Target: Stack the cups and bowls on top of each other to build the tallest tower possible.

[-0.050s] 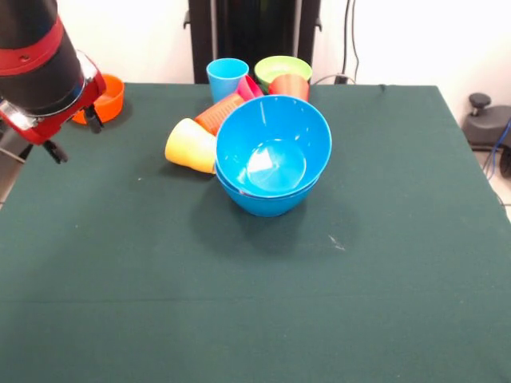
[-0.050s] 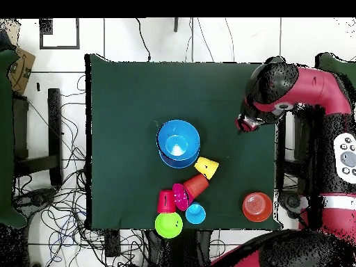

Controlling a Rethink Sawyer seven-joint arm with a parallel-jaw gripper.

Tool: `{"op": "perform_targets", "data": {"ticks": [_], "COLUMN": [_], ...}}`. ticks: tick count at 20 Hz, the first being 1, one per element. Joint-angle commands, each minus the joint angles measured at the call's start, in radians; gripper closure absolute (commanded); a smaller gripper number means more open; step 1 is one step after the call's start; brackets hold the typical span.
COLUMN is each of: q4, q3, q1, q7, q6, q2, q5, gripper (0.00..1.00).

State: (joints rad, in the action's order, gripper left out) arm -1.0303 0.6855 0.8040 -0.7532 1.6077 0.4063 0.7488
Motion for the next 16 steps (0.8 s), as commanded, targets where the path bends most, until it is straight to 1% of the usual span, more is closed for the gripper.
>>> {"op": "perform_targets", "data": {"ticks": [1, 5, 8, 9, 13, 16], "q4": [-0.188, -0.291, -0.351, -0.377, -0.503, -0.588], "q3": [-0.089, -0.116, -0.140, -0.145, -0.144, -0.138], "q1": [0.003, 0.006, -0.003, -0.001, 0.041, 0.097], "q7": [0.317, 0.402, 0.433, 0.433, 0.387, 0.342], "q6": [0.030, 0.061, 0.069, 0.063, -0.001, -0.073], "q2": [0.109, 0.187, 0.225, 0.238, 0.282, 0.292], "q5": [0.104, 0.168, 0.233, 0.243, 0.221, 0.200], "gripper": [0.00, 0.00, 0.00, 0.00, 0.00, 0.00]}}
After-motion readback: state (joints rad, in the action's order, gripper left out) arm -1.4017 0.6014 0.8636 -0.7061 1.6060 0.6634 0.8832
